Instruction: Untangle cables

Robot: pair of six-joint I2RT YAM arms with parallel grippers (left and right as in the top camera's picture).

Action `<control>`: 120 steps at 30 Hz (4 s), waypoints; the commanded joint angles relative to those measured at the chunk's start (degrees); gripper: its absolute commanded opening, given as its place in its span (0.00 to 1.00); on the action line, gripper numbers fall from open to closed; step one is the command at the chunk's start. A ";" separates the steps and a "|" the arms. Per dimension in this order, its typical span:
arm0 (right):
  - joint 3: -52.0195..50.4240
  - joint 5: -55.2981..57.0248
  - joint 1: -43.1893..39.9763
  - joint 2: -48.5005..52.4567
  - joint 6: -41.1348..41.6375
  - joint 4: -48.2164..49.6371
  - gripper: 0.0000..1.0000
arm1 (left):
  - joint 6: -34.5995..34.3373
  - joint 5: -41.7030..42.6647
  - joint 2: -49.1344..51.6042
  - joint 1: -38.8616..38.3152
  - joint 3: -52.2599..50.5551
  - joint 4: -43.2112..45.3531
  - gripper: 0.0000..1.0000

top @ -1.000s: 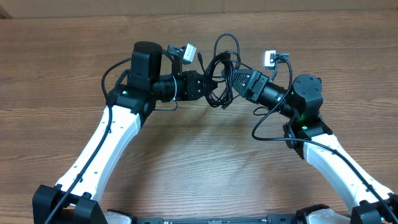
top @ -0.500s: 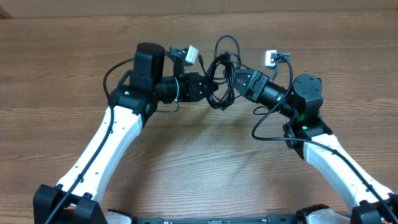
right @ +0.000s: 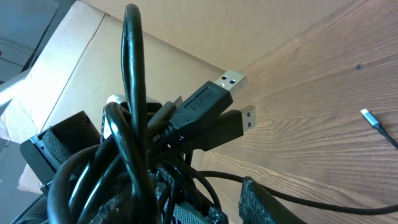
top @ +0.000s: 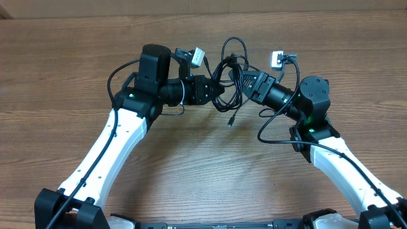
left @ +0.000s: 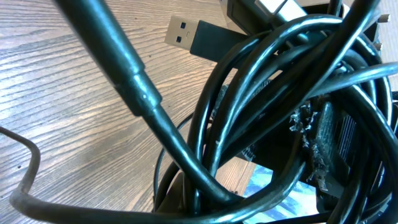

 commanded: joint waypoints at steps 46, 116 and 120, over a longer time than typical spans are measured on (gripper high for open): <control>0.57 1.77 0.22 -0.15 -0.39 -1.97 0.04 | 2.56 -0.96 -0.50 -0.72 0.72 -0.26 0.04; 0.55 52.15 0.22 -0.15 -19.93 -63.08 0.14 | -11.15 0.17 -0.50 15.08 0.72 1.03 0.04; 0.57 52.30 0.22 -0.15 -19.93 -63.69 0.28 | -10.93 0.17 -0.50 15.08 0.72 1.03 0.04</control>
